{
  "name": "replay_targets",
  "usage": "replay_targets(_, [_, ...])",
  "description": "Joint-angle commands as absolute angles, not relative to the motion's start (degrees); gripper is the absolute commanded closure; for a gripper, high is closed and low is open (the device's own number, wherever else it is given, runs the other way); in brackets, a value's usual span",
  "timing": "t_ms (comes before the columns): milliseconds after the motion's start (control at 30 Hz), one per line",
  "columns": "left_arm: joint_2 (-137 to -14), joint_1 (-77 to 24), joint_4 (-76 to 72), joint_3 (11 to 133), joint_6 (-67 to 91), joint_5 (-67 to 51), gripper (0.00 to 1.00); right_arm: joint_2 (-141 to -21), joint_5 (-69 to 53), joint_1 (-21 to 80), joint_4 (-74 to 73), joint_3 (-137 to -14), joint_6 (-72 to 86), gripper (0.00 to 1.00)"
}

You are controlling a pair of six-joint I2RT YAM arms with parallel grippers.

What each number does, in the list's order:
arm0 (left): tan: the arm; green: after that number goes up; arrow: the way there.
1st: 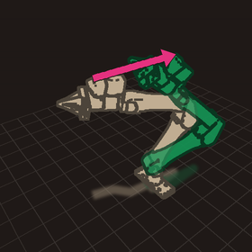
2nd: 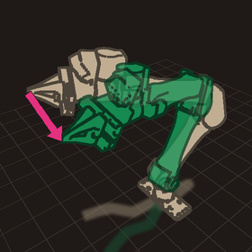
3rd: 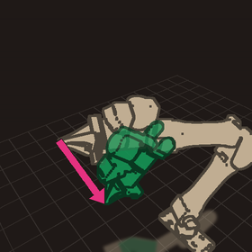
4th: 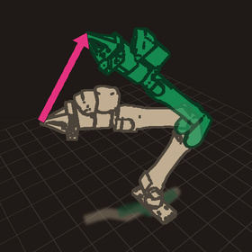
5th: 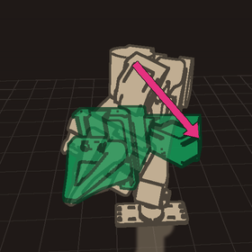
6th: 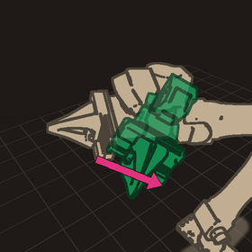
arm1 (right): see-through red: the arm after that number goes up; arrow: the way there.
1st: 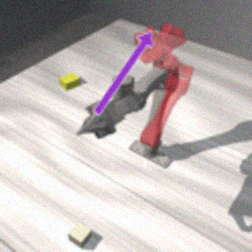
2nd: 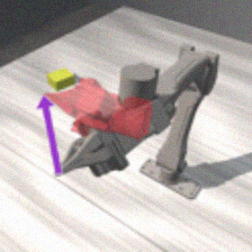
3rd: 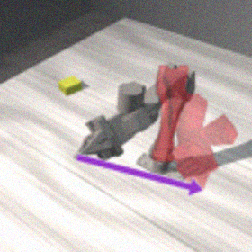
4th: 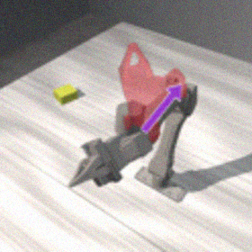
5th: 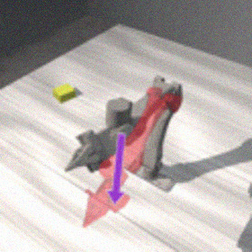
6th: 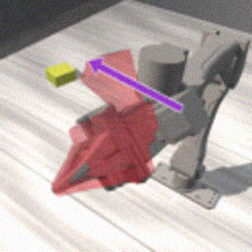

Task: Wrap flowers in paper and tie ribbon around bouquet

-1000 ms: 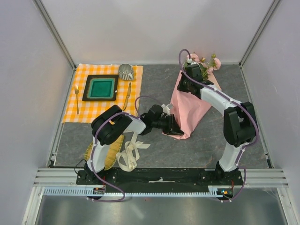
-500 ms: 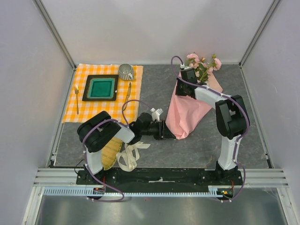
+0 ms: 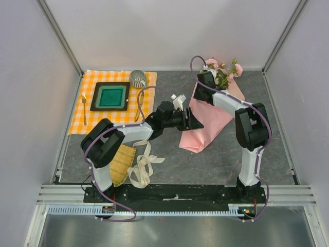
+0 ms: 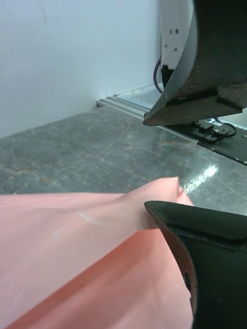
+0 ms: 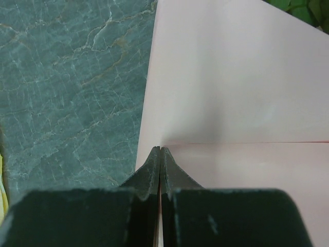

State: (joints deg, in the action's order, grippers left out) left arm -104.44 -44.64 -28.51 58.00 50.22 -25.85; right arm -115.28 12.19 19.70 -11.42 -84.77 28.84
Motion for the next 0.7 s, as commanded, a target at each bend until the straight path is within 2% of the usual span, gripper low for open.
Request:
replay_targets(0, [-108.3, -43.6, -20.0, 62.8, 45.4, -23.9, 0.35, -116.8, 13.5, 19.7, -12.0, -89.1, 31.4, 1.00])
replay_targets(133, [-104.6, -42.5, -19.8, 60.7, 42.7, -21.0, 0.34, -117.7, 13.5, 19.7, -12.5, -90.4, 32.1, 1.00])
replay_targets(267, [-102.6, -41.7, -16.2, 60.3, 40.6, -17.2, 0.25, -118.7, 14.2, 19.7, -13.4, -91.2, 32.8, 1.00])
replay_targets(467, [-109.2, -38.5, -16.2, 65.5, 43.5, -24.0, 0.22, -119.4, 14.2, 19.7, -13.4, -91.8, 33.6, 1.00])
replay_targets(600, [-113.9, -37.2, -19.0, 68.5, 45.1, -31.1, 0.26, -119.7, 14.5, 19.7, -13.6, -92.3, 33.7, 1.00])
replay_targets(667, [-116.9, -36.5, -20.3, 69.9, 46.9, -33.3, 0.36, -120.1, 14.8, 19.7, -13.9, -92.8, 33.7, 1.00])
